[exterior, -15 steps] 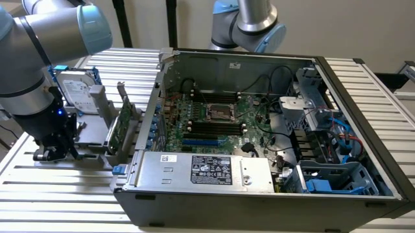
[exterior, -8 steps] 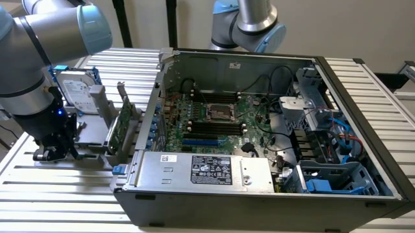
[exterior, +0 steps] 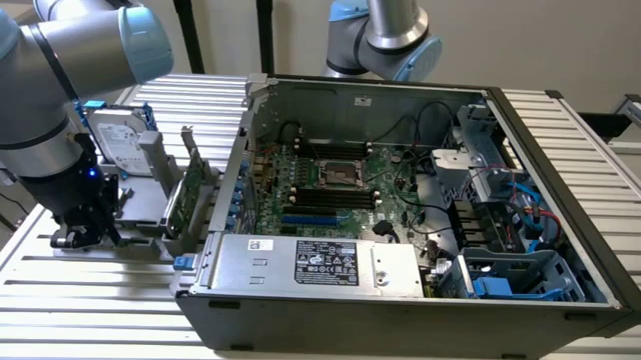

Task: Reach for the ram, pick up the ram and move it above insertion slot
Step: 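Pick up the ram and move it above insertion slot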

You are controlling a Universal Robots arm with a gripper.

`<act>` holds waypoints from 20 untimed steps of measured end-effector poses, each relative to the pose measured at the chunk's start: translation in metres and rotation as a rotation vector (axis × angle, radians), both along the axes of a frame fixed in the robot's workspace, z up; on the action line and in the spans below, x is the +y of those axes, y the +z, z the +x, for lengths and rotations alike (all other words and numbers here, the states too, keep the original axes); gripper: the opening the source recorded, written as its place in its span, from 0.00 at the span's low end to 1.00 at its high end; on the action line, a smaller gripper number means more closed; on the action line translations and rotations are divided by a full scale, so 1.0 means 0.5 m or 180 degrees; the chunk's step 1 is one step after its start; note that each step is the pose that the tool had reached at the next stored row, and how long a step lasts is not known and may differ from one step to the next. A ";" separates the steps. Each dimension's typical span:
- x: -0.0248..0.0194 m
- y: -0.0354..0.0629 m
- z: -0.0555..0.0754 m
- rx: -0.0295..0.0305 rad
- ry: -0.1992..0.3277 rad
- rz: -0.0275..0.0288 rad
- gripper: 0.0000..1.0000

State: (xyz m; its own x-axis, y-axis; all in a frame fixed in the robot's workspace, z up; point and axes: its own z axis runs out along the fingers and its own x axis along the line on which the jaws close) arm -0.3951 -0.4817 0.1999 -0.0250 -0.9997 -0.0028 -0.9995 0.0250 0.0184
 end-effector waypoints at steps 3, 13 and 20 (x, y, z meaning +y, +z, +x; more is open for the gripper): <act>0.0000 0.001 0.000 0.0000 0.0000 0.0000 0.13; 0.0000 0.013 0.000 0.0000 0.0000 0.0000 0.13; 0.0001 0.047 0.000 0.0000 -0.0001 0.0000 0.13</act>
State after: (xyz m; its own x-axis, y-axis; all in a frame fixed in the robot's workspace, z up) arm -0.3951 -0.4817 0.2236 -0.0252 -0.9997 -0.0028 -0.9995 0.0252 0.0184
